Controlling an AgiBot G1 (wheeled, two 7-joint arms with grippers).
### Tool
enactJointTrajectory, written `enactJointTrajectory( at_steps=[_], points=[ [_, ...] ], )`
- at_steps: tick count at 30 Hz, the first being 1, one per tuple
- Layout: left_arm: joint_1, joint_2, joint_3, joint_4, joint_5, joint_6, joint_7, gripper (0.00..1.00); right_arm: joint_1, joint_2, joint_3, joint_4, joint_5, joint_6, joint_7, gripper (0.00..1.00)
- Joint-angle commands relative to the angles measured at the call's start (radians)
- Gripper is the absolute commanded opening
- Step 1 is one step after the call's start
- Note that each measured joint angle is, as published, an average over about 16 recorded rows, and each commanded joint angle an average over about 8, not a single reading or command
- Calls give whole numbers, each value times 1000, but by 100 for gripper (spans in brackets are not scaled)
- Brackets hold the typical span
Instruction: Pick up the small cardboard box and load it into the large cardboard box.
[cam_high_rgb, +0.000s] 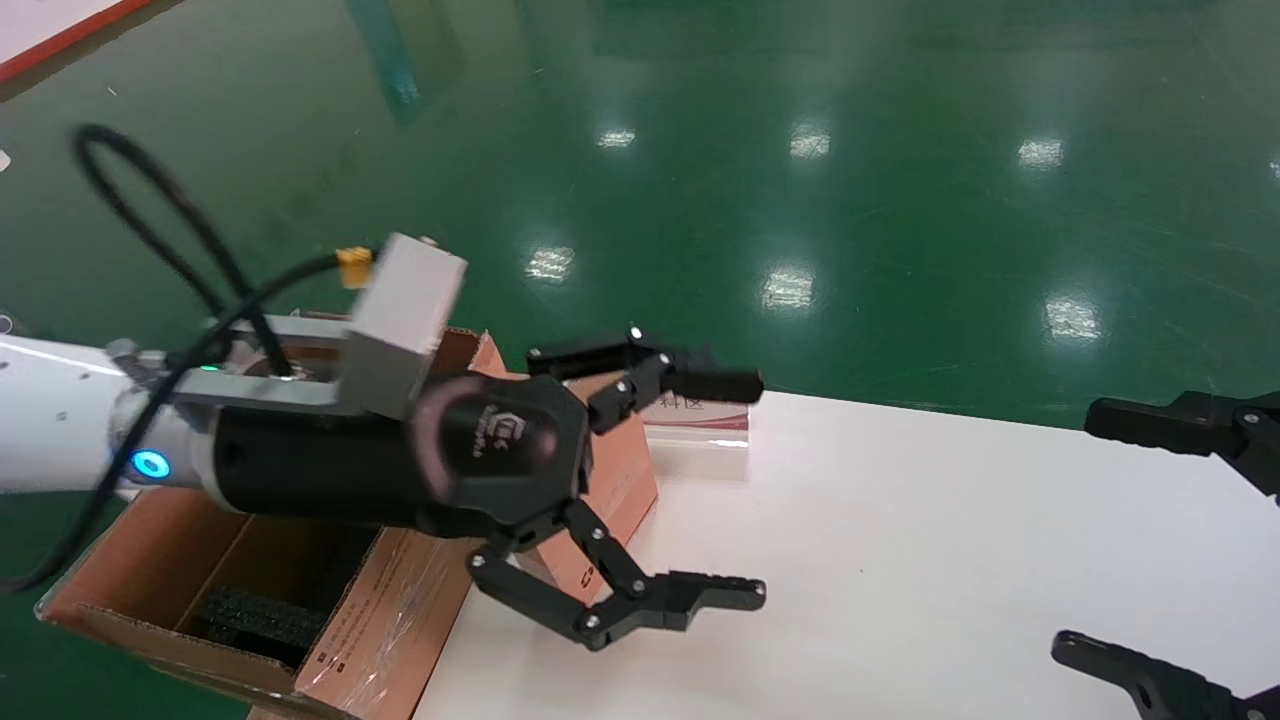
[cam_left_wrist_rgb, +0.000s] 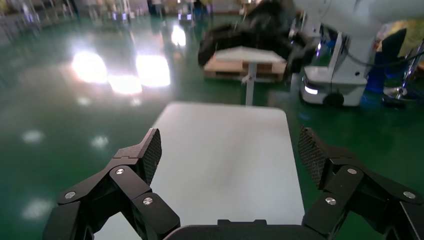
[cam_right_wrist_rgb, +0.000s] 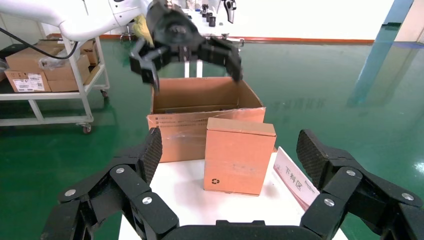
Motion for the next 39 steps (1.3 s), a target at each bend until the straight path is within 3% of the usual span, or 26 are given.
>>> enactJointTrajectory(
  at_steps=[1, 9, 21, 28, 39],
  points=[
    [-10, -3, 11, -7, 17, -7, -21, 100, 0, 0, 0, 0, 0, 0, 0, 100],
    [-191, 24, 142, -36, 268, -8, -262, 100, 0, 0, -1, 0, 0, 0, 0, 100],
    [-517, 172, 390, -38, 679, 76, -802, 100, 1, 0, -2, 0, 1, 0, -1, 100],
    [-633, 219, 509, -44, 782, 80, -1007, 100, 1, 1, -2, -1, 1, 0, -1, 100],
    [-749, 257, 647, -51, 883, 75, -1187, 100, 1, 1, -3, -1, 2, 1, -2, 100]
  ],
)
